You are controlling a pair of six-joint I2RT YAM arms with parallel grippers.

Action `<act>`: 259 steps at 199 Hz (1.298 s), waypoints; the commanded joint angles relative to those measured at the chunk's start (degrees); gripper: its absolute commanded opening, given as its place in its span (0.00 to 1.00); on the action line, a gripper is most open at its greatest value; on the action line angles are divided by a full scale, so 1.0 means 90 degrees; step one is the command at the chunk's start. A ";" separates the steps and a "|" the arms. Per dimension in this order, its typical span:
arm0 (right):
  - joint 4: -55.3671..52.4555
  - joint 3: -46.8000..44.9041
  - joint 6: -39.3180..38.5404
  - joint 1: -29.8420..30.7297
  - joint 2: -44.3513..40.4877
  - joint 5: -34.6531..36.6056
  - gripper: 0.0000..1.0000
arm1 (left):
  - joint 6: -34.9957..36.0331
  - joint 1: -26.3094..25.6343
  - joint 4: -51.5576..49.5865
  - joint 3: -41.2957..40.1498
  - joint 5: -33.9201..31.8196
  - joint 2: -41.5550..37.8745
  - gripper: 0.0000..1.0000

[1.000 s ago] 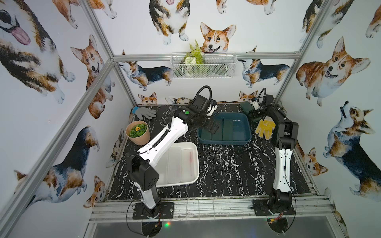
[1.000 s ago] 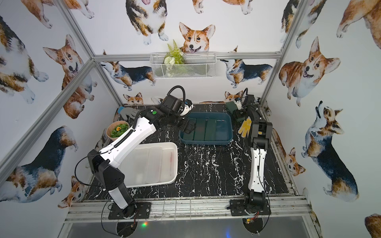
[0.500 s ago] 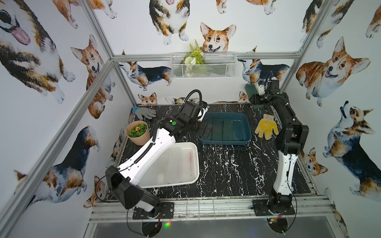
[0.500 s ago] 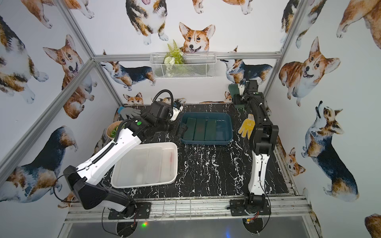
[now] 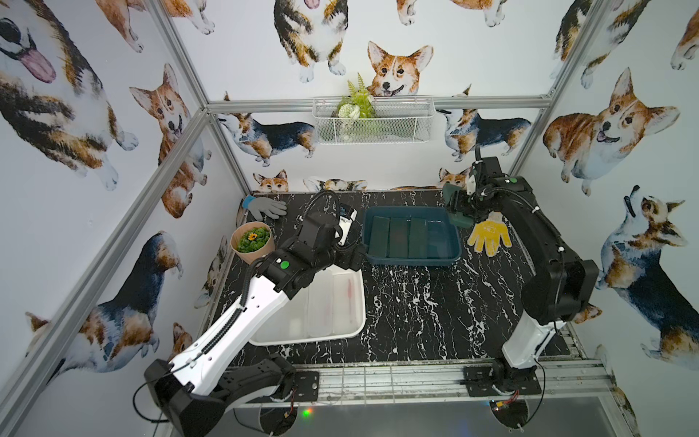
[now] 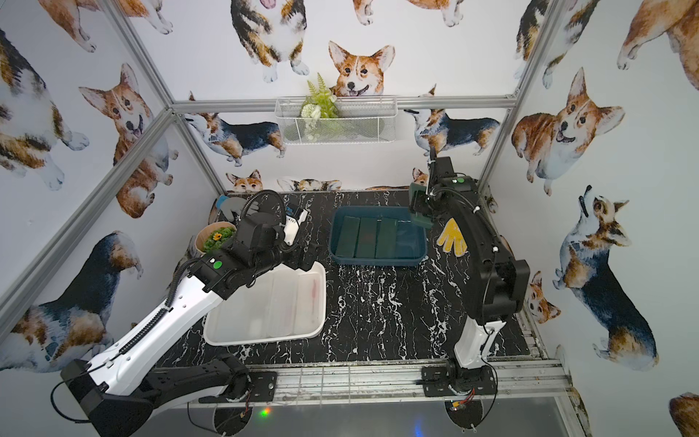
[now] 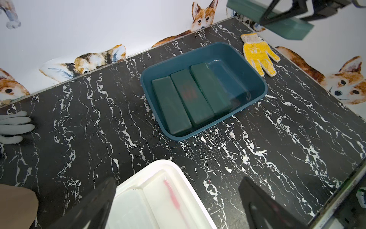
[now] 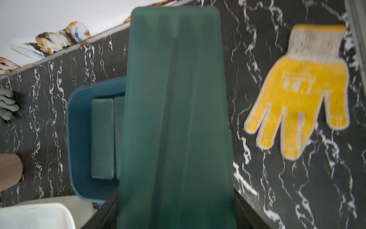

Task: Place the pencil cases by color into the storage box
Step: Place the pencil case at the storage box.

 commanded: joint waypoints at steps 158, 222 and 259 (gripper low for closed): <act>-0.1292 -0.0680 0.0535 0.1050 -0.0060 0.0485 0.49 | -0.0172 0.0065 0.1022 -0.1054 0.0635 -0.0681 1.00; -0.1345 -0.0538 0.0432 0.1060 0.0365 0.0391 0.49 | -0.0270 0.0063 0.1084 -0.1123 0.0604 -0.0672 1.00; -0.1427 -0.0340 0.0355 0.1060 0.0669 0.0455 0.49 | -0.0264 0.0070 0.1141 -0.1128 0.0594 -0.0630 1.00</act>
